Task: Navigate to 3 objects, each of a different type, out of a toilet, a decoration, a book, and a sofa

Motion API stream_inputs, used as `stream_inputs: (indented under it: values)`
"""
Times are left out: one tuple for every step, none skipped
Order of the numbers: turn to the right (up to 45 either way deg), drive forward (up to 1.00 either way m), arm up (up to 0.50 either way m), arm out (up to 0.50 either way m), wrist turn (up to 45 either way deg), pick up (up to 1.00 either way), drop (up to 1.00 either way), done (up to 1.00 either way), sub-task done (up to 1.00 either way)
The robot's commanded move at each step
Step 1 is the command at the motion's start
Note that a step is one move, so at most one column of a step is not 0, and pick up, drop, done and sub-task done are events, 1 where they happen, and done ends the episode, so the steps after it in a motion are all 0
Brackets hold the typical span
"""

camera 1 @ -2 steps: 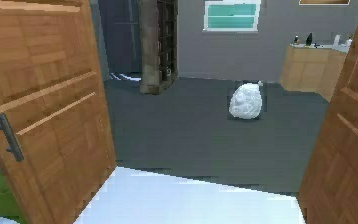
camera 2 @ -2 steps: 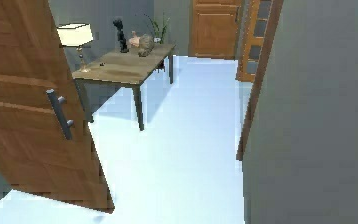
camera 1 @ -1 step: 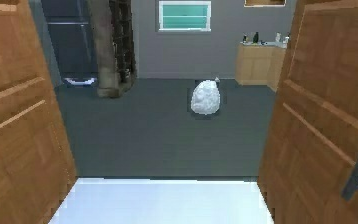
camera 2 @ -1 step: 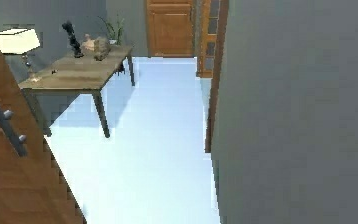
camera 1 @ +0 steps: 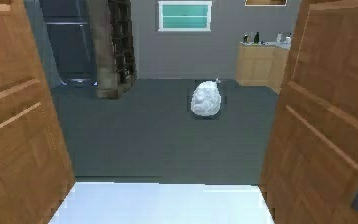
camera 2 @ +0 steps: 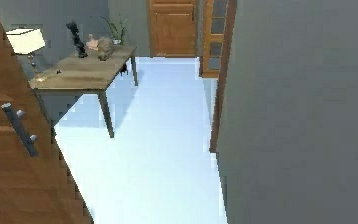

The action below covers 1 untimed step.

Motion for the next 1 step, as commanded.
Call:
stream_inputs:
  values:
    - [-45.0, 0.0, 0.0, 0.0, 0.0, 0.0, 0.0, 0.0, 0.0]
